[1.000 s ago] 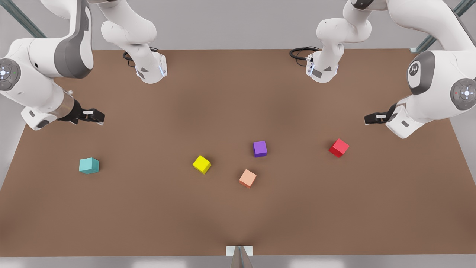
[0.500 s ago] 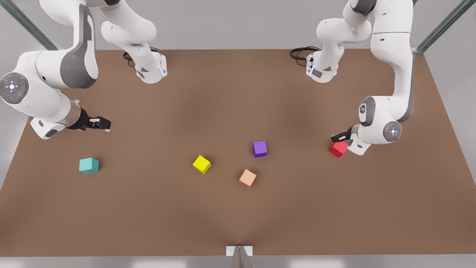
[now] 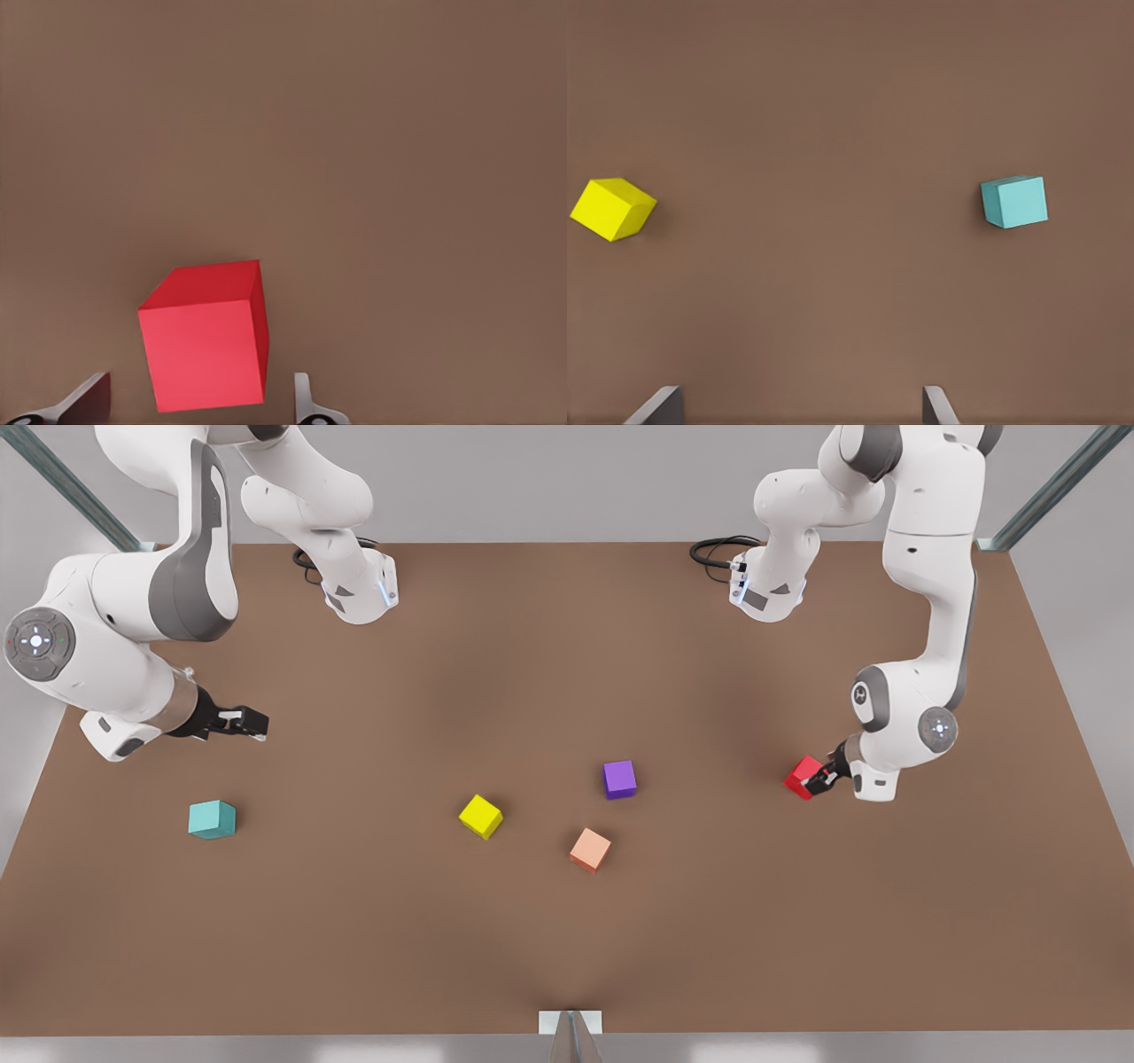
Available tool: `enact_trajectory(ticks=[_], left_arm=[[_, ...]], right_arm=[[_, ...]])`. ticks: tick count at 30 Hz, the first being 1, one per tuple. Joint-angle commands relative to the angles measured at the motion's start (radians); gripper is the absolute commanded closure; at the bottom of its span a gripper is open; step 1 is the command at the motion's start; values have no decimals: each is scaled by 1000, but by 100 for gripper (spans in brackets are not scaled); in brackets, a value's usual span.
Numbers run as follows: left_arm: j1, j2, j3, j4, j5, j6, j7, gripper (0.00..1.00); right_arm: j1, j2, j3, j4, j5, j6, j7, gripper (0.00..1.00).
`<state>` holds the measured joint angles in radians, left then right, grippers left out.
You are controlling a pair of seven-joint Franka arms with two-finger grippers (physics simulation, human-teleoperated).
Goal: Pick up red wooden cube and pass to hand red wooden cube and place in blue wooden cube
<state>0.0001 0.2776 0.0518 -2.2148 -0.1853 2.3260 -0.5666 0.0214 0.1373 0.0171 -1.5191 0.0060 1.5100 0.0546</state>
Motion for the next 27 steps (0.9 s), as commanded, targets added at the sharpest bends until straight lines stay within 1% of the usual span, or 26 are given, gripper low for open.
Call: enact_trajectory(ticks=[1,7,16,17,19,20,21,23,24,25,27], left_arm=[[-2,3,0,-3,1,47,-179,0],[0,58,0,-20,-5,121,-180,0],[-6,120,0,-19,-6,154,-179,0],[-6,121,0,-19,-6,156,-179,2],[-6,130,0,-19,-5,159,-179,2],[-6,135,0,-19,-5,162,-179,6],[-6,137,0,-19,-5,162,-179,18],[-6,143,0,-17,-5,164,-179,20],[-6,144,0,-17,-5,164,-179,24],[-6,144,0,-17,-5,164,-179,35],[-6,143,-1,-16,-5,164,-179,35]], right_arm=[[0,-1,0,0,3,-1,-4,0],[0,2,0,0,3,-1,-6,0],[0,2,1,-4,5,-2,-6,0],[0,2,1,-6,5,-2,-6,0],[2,2,1,-6,5,-2,-6,0],[2,2,1,-6,5,-2,-6,0],[2,2,1,-6,5,-2,-6,0],[2,2,1,-6,5,-2,-6,0],[2,2,1,-6,3,-2,-6,0],[2,2,1,-6,5,-2,-7,0],[2,2,1,-7,5,-2,-7,0]])
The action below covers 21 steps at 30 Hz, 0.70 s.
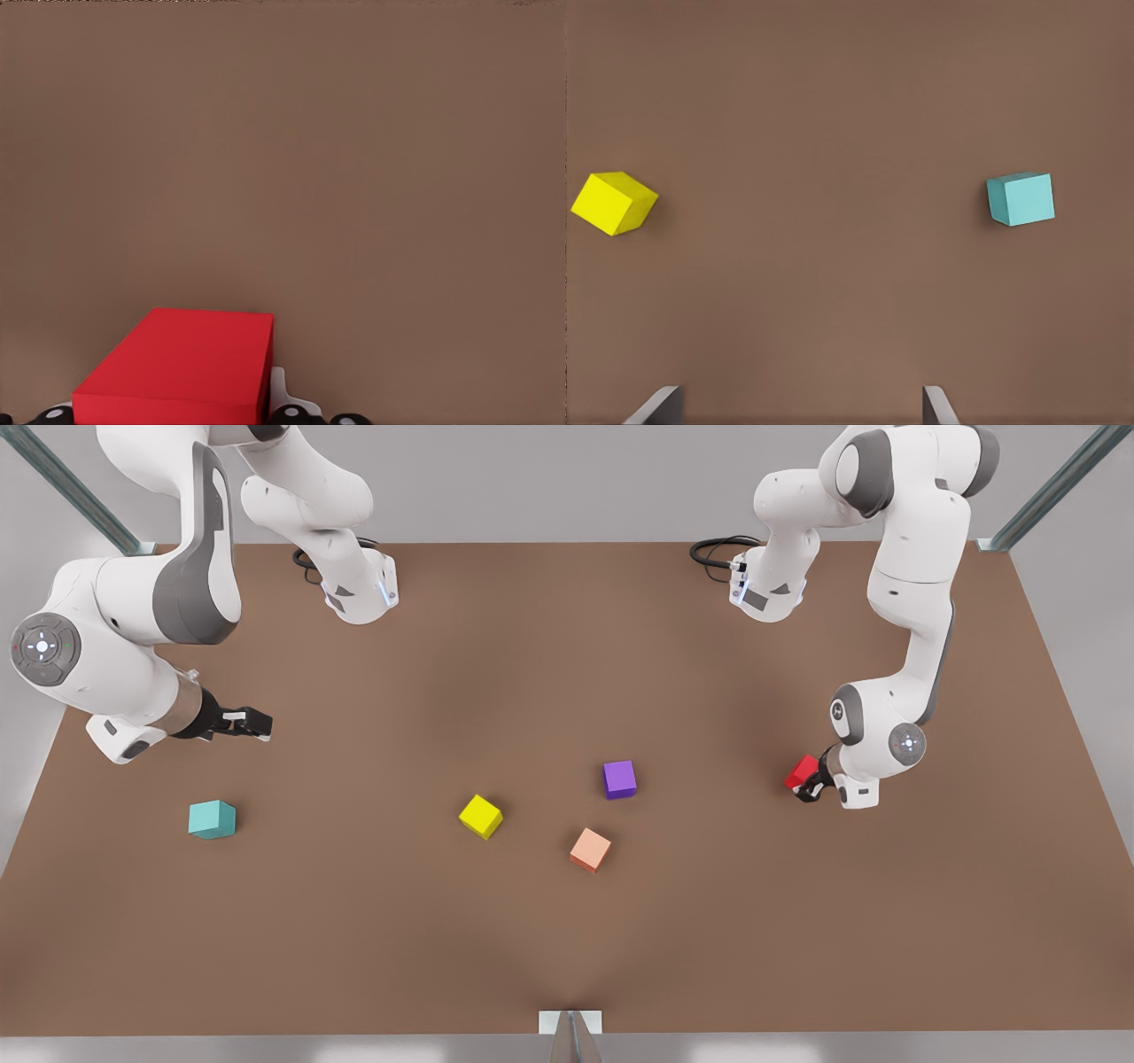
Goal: Pick up red wooden cube and pass to hand red wooden cube and place in blue wooden cube
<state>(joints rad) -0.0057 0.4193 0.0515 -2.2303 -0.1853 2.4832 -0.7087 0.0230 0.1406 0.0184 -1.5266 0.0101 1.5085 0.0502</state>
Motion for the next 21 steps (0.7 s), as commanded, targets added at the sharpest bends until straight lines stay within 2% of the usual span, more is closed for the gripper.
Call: enact_trajectory(ticks=[1,4,6,7,9,10,11,12,13,16,21], left_arm=[[3,-7,-2,4,-3,5,-37,35],[9,-50,-19,4,-5,-21,-40,35],[19,-65,-61,50,-137,-133,-55,35],[21,-51,-65,118,-250,-268,-64,35],[10,-48,-68,267,-289,-483,-253,35],[7,-24,-108,338,-290,-530,-342,35],[7,48,-151,496,-313,-639,-480,35],[9,96,-160,589,-361,-693,-555,35],[10,121,-173,632,-433,-702,-614,35],[18,122,-239,627,-747,-655,-684,35],[9,148,-315,630,-896,-423,-983,35]], right_arm=[[0,-1,0,0,1,-1,-3,0],[-1,-1,0,0,1,-2,-3,0],[-1,-1,0,0,1,-2,-9,0],[-1,-1,0,0,1,-2,-9,0],[-1,-1,0,0,1,-2,-9,0],[0,-1,0,0,1,-2,-9,0],[0,-1,0,0,1,-2,-9,0],[0,-1,0,0,1,-2,-9,0],[0,-1,0,-1,1,-2,-9,0],[-1,-1,0,-6,1,-2,-9,0],[-1,-1,0,-7,1,-2,-18,0]])
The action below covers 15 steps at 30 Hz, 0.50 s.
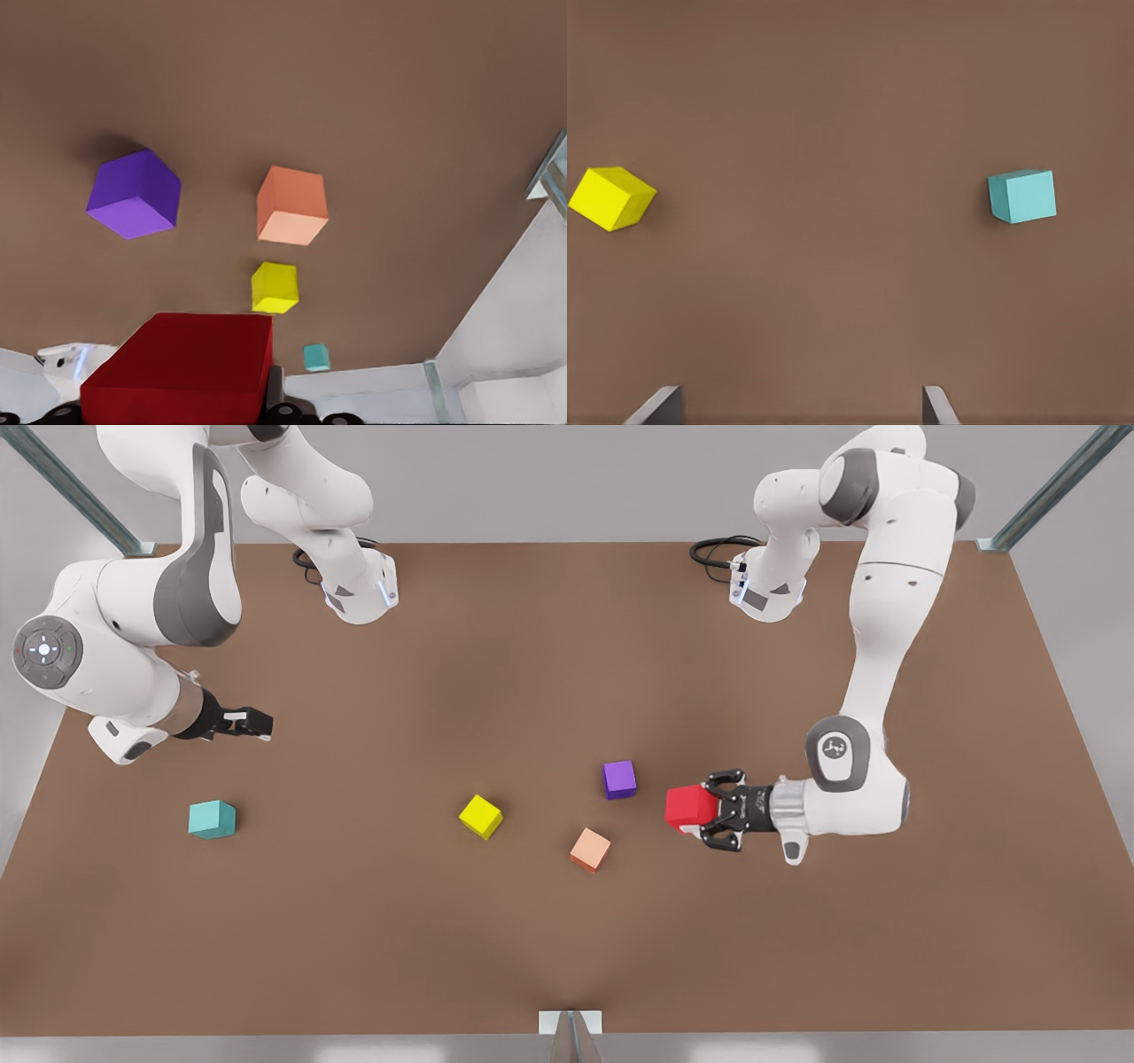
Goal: Pick up red wooden cube and pass to hand red wooden cube and place in blue wooden cube
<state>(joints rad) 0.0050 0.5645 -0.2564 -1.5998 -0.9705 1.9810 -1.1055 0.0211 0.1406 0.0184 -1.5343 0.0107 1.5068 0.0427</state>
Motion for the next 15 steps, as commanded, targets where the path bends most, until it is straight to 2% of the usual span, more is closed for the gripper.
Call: enact_trajectory(ticks=[1,7,10,13,15], left_arm=[[0,15,-27,3,-114,93,-590,35],[1,66,-121,89,-206,114,-613,35],[7,69,-133,113,-200,-1,-616,35],[-16,81,-175,142,-197,-10,-455,36],[-39,89,-181,142,-198,-13,-484,36]], right_arm=[[0,-1,0,0,0,0,-10,0],[0,-1,0,0,2,0,-10,0],[0,-1,0,0,2,0,-10,0],[0,-1,0,0,2,0,-14,0],[0,-1,0,0,2,0,-14,0]])
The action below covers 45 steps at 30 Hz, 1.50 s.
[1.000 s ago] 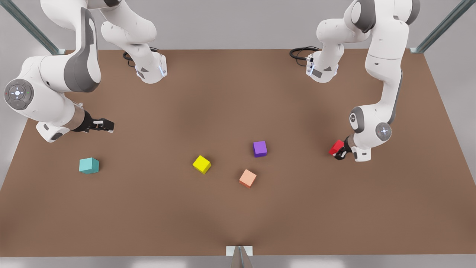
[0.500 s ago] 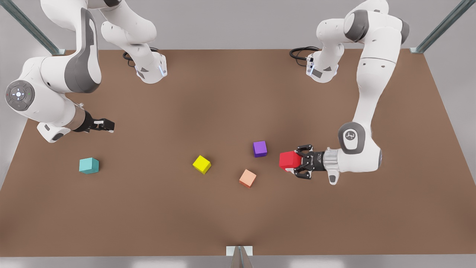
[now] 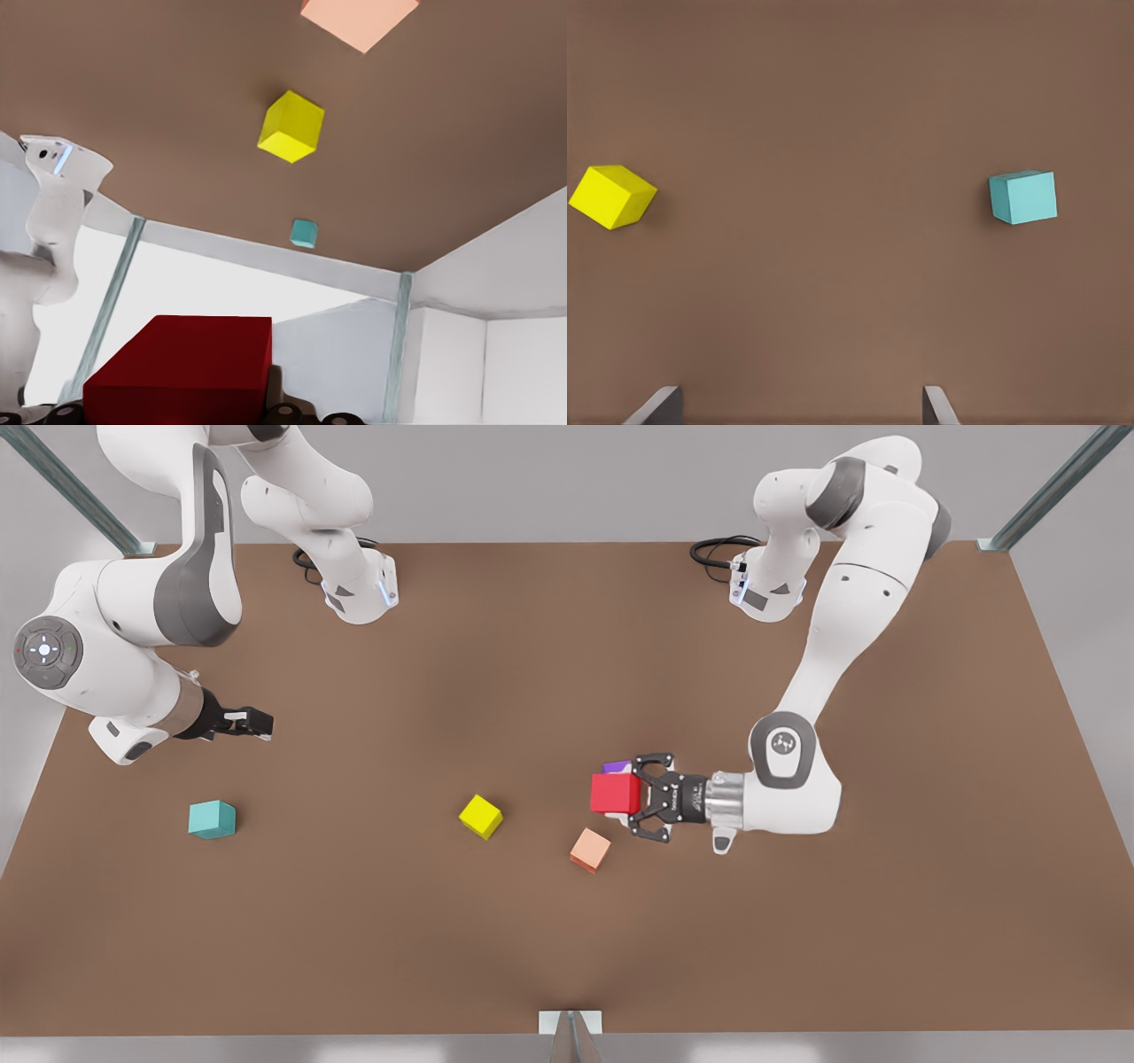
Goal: Pick up red wooden cube and pass to hand red wooden cube and place in blue wooden cube
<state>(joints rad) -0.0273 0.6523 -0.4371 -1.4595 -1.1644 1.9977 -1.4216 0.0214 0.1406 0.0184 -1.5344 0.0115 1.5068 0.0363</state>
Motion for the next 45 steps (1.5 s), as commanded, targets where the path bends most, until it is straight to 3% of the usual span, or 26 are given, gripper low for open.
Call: enact_trajectory(ticks=[1,5,12,16,24,27,35,45], left_arm=[[-6,10,-18,4,-9,-27,-158,38],[-17,90,-42,103,-9,-17,-119,38],[-14,92,-42,110,-8,-65,61,38],[-14,93,-42,110,-8,-79,87,38],[-11,96,-45,108,-11,-128,297,38],[-10,98,-48,110,-15,-131,325,38],[-8,96,-48,110,-15,-135,323,38],[-6,98,-48,108,-14,-139,323,37]], right_arm=[[0,-1,0,0,1,0,-7,0],[0,-1,0,0,1,0,-7,0],[2,0,2,-1,1,-2,-9,0],[-5,226,-9,180,327,38,11,0],[72,450,17,208,1022,374,71,0],[115,444,18,178,1096,440,63,0],[270,182,20,-210,1372,717,-46,0],[407,129,25,-289,1565,905,-136,0]])
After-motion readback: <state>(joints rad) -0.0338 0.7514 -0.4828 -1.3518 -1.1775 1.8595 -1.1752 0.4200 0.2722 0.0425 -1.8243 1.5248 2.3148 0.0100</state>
